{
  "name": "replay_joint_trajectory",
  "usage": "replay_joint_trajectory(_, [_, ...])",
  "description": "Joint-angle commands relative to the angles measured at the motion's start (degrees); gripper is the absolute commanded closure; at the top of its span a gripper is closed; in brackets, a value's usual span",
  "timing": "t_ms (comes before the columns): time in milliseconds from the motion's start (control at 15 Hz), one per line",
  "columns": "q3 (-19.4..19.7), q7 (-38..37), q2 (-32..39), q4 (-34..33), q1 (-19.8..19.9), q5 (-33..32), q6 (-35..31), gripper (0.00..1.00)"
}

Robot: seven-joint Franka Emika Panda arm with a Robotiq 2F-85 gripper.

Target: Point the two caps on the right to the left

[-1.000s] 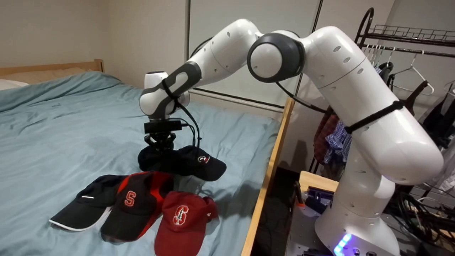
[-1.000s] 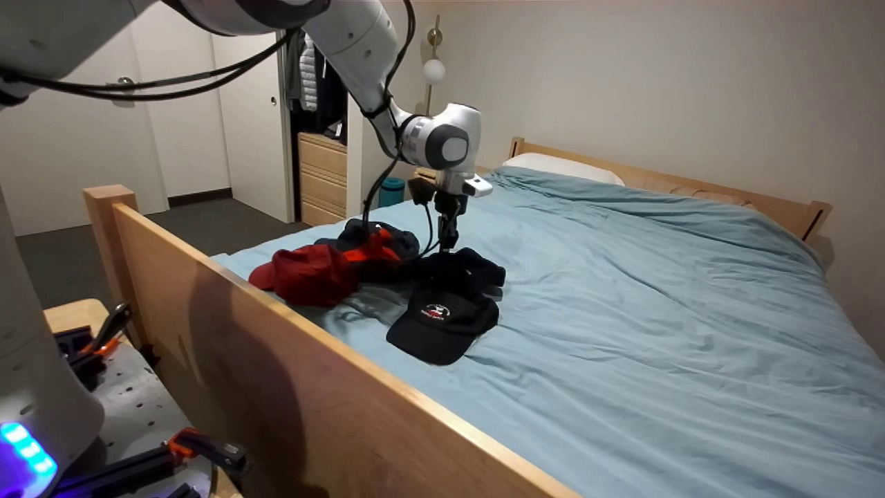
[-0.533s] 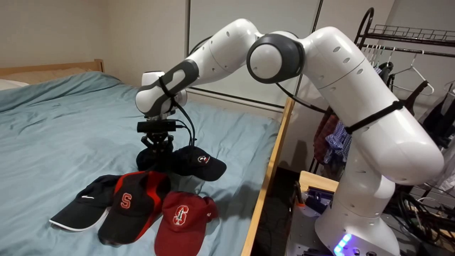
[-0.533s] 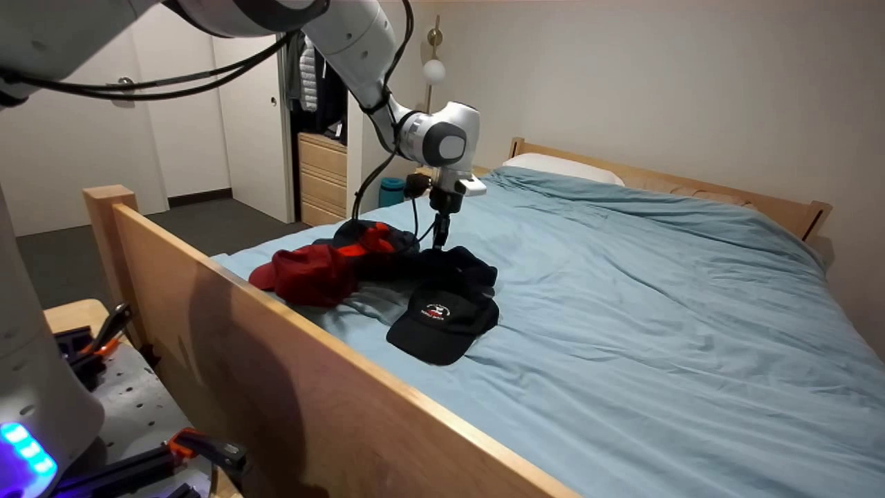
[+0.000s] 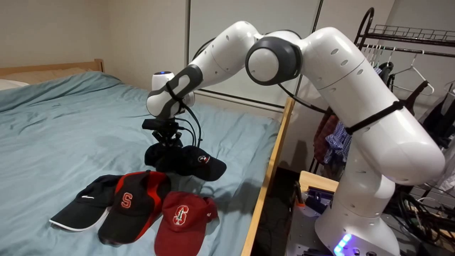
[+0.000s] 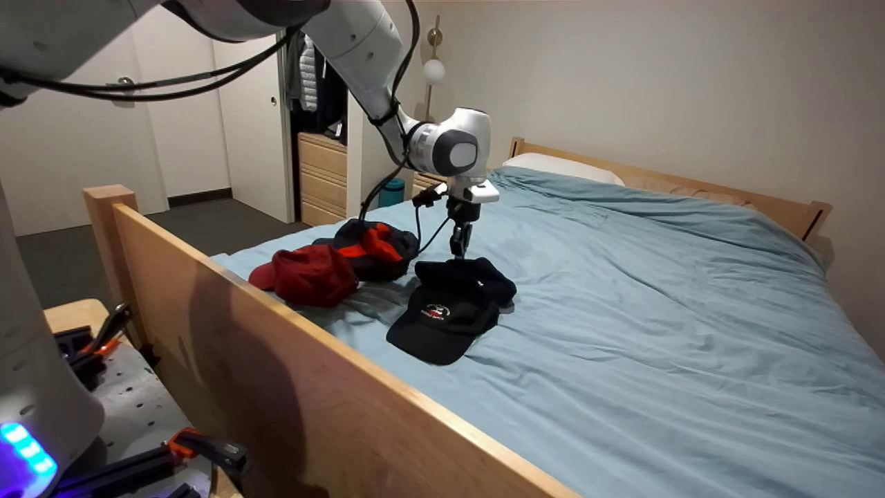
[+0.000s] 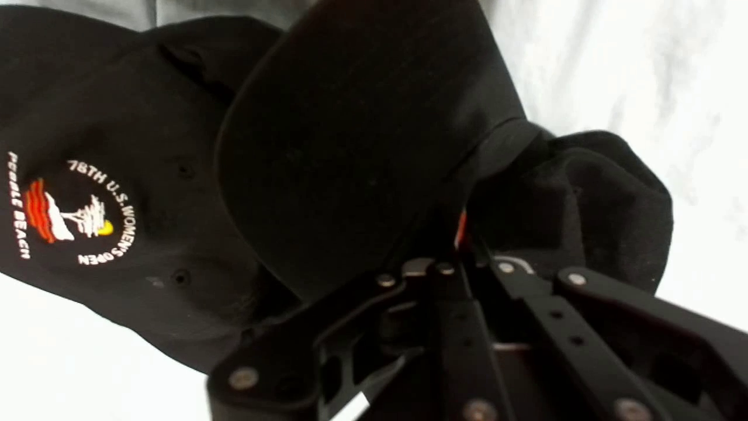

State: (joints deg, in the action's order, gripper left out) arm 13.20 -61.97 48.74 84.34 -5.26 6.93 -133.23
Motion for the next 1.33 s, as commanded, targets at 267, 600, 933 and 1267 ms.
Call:
replay_joint_trajectory(267, [1.9, -23.3, 2.4, -0.8, -3.6, -2.1, 0.0, 0.99])
replay_joint_trajectory(600, [-1.2, -19.7, 1.1, -0.6, -2.1, -3.1, -0.3, 0.94])
replay_joint_trajectory(933, [0.1, -30.6, 2.6, -1.6, -1.8, -0.7, -3.5, 0.99])
replay_joint_trajectory(1267, [0.1, -44.4, 4.3, -1.3, -2.1, -0.1, -7.2, 0.99])
